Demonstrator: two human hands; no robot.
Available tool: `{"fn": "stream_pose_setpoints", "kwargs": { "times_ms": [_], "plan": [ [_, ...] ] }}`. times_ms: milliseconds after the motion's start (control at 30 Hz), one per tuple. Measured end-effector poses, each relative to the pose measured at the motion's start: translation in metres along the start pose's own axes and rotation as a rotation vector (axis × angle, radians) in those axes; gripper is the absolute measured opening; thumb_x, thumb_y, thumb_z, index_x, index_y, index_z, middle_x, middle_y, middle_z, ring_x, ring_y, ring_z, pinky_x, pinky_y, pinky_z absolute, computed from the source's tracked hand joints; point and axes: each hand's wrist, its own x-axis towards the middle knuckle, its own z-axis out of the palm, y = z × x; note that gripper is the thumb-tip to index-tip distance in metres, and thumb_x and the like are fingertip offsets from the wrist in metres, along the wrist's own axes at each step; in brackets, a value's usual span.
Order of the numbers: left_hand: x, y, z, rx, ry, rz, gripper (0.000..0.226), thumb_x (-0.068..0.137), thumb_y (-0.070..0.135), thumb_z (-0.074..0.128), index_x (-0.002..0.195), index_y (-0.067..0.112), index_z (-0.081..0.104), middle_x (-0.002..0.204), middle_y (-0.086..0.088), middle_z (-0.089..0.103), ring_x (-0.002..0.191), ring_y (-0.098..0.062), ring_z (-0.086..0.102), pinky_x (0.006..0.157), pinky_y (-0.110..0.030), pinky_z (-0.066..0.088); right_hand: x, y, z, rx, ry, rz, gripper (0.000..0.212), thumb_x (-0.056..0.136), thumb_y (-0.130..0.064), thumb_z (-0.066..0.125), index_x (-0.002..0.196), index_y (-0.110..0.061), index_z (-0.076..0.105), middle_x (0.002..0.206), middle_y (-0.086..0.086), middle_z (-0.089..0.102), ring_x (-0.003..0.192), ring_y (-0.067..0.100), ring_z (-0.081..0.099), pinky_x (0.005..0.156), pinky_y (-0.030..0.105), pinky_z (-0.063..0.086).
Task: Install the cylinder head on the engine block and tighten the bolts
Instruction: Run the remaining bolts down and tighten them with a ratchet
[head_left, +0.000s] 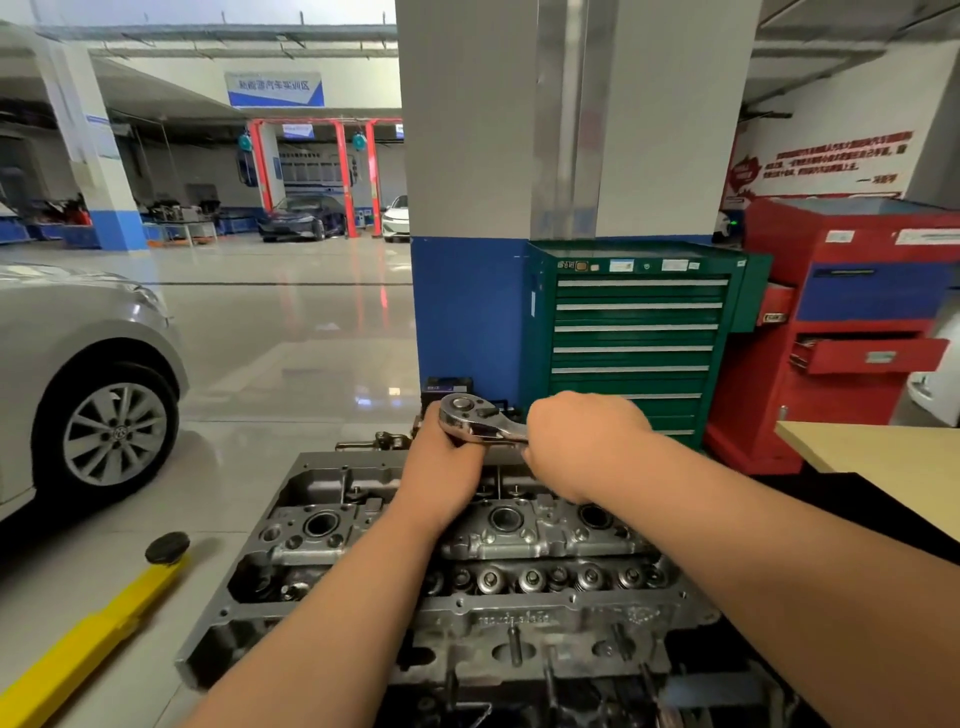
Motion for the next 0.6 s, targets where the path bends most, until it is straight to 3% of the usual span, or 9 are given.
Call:
{"fn": "stream_pose_setpoints", "kwargs": {
  "times_ms": [100,133,200,233,267,333,467,600],
  "plan": [
    [0.004,0.002,-0.002,-0.045,-0.12,-0.034,0.014,0.087,0.007,0.057,0.091,0.013,0.068,0.059,0.015,0.057,0.056,0.001,0.049,0.052,-0.017,0.039,0.018,0.015,-0.003,-0.053,0.105,-0.074,0.014,0.094,-0.027,0.051,0.084,-0.017,0.051,0.076,-0.001,0.047,0.073,0.027,0.053,0.062,0.036,0.037],
    [0.004,0.003,-0.004,-0.055,-0.148,-0.031,0.014,0.088,0.007,0.057,0.086,0.017,0.066,0.05,0.009,0.049,0.047,-0.002,0.043,0.05,-0.027,0.04,0.027,0.019,-0.003,-0.044,0.124,-0.094,0.011,0.094,-0.027,0.051,0.091,-0.017,0.056,0.083,0.001,0.053,0.081,0.029,0.057,0.063,0.035,0.038],
    [0.003,0.002,-0.004,-0.088,-0.168,-0.063,0.026,0.089,0.008,0.058,0.08,0.029,0.071,0.05,0.001,0.046,0.042,-0.003,0.043,0.062,-0.045,0.035,0.05,0.021,-0.001,-0.001,0.157,-0.126,0.012,0.091,-0.024,0.05,0.097,-0.018,0.059,0.097,0.005,0.062,0.091,0.029,0.06,0.068,0.034,0.038],
    [0.004,0.001,-0.003,-0.102,-0.174,-0.083,0.03,0.089,0.009,0.059,0.081,0.034,0.073,0.048,0.003,0.045,0.042,0.001,0.044,0.057,-0.045,0.034,0.06,0.02,0.0,0.027,0.168,-0.147,0.011,0.089,-0.022,0.05,0.095,-0.018,0.058,0.099,0.006,0.063,0.093,0.029,0.06,0.07,0.034,0.037],
    [0.004,0.0,-0.003,-0.107,-0.18,-0.103,0.033,0.089,0.01,0.059,0.076,0.037,0.074,0.045,0.009,0.045,0.043,0.004,0.046,0.05,-0.039,0.034,0.07,0.02,0.001,0.043,0.175,-0.165,0.01,0.087,-0.022,0.05,0.093,-0.018,0.057,0.098,0.005,0.062,0.092,0.028,0.059,0.073,0.034,0.036],
    [0.009,-0.002,-0.003,-0.129,-0.193,-0.142,0.035,0.089,0.01,0.058,0.064,0.032,0.067,0.046,0.017,0.048,0.042,0.002,0.044,0.049,-0.024,0.033,0.085,0.025,0.002,0.049,0.182,-0.165,0.011,0.086,-0.028,0.051,0.088,-0.019,0.057,0.089,0.001,0.058,0.088,0.025,0.056,0.075,0.035,0.034],
    [0.017,-0.003,-0.004,-0.31,-0.123,-0.295,0.018,0.092,0.007,0.053,0.078,0.015,0.045,0.054,0.003,0.042,0.047,-0.013,0.036,0.051,-0.029,0.032,0.08,0.047,0.008,0.053,0.174,-0.179,0.019,0.092,-0.04,0.045,0.086,-0.026,0.055,0.082,-0.004,0.056,0.087,0.023,0.057,0.08,0.037,0.036],
    [0.013,0.0,0.001,-0.152,-0.068,-0.249,0.026,0.086,0.007,0.052,0.064,0.018,0.042,0.048,0.006,0.04,0.047,-0.013,0.034,0.051,-0.027,0.028,0.048,0.054,0.014,0.033,0.216,-0.133,0.023,0.094,-0.041,0.042,0.089,-0.022,0.055,0.083,-0.002,0.057,0.079,0.024,0.057,0.065,0.033,0.04]
  ]
}}
